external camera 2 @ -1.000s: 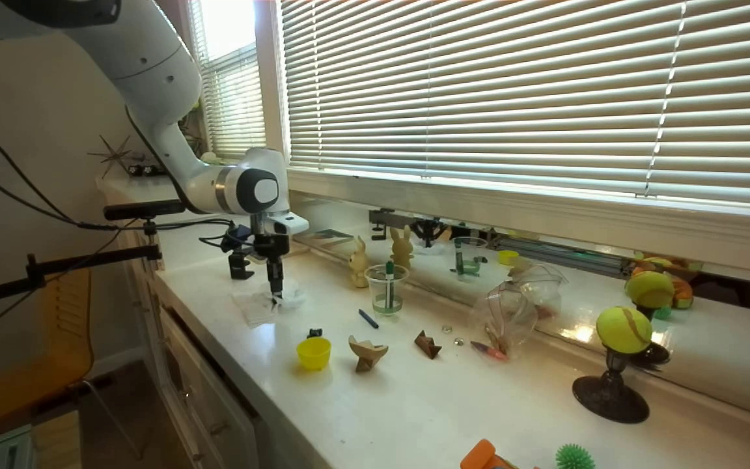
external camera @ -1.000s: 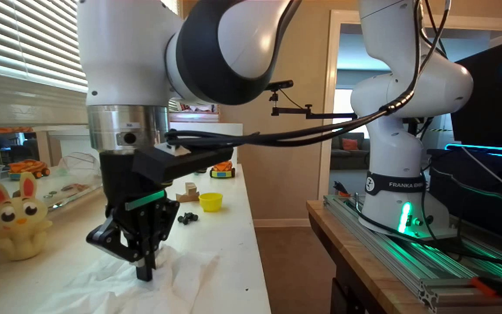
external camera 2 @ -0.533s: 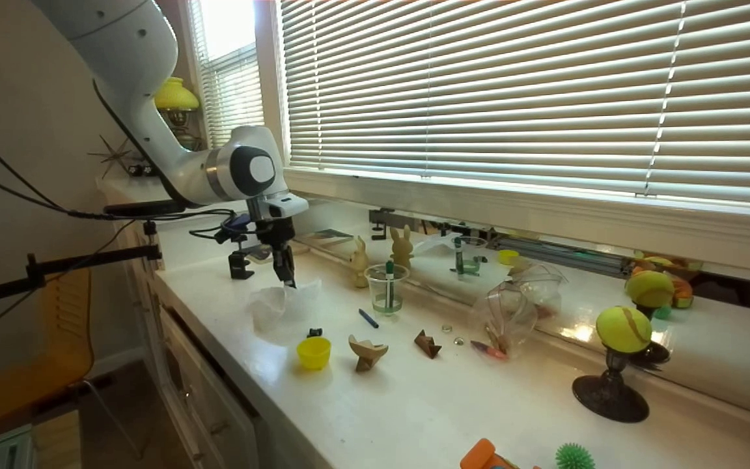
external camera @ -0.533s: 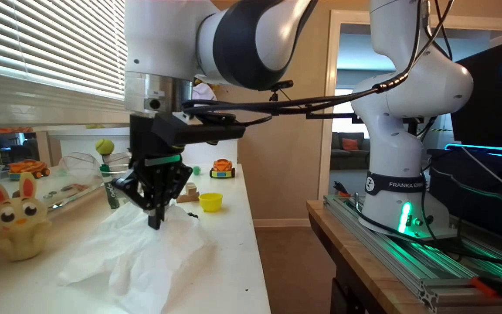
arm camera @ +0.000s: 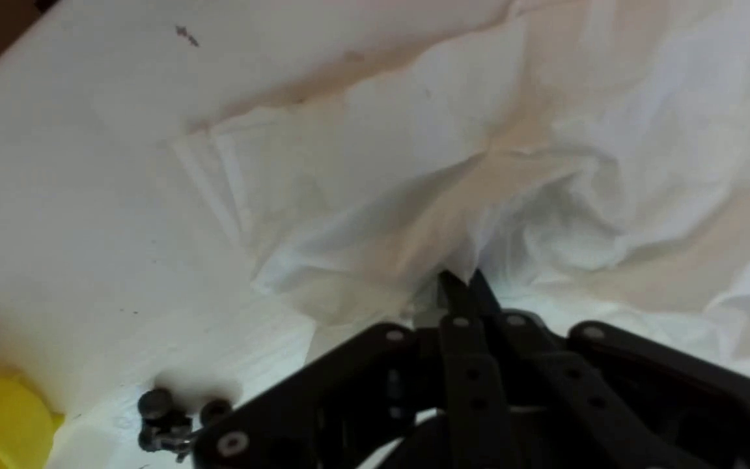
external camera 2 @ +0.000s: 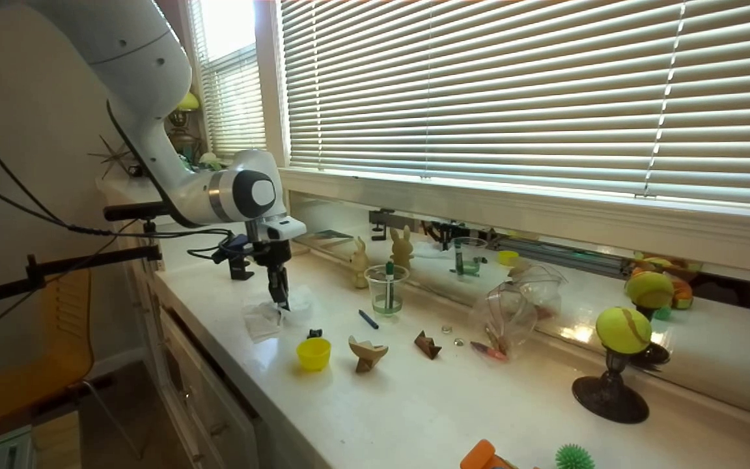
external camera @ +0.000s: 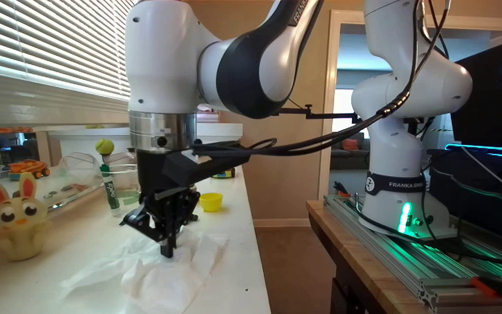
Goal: Use the paper towel to wipe the surface
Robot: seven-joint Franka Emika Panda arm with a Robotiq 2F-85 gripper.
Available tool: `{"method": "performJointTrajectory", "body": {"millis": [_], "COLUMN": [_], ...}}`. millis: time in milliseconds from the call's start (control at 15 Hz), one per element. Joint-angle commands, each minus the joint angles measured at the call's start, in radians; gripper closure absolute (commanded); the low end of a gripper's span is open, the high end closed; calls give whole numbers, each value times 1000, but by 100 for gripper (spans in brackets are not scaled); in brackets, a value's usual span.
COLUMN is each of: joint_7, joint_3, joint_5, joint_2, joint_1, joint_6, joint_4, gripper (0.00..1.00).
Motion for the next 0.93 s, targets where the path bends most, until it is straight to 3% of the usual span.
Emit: {"method": "performJointTrajectory", "body": {"millis": [0, 267, 467, 867], "joint_7": [-54, -165, -210, -119], "joint_3": [47, 101, 102, 25], "joint_5": [-1, 10, 1, -47], "joint_2": [80, 157, 189, 50], "joint_1": [11, 47, 80, 105], "joint_6": [-23, -59, -103, -118], "joint_4": [125, 260, 334, 265], "gripper": [100, 100, 100, 100]}}
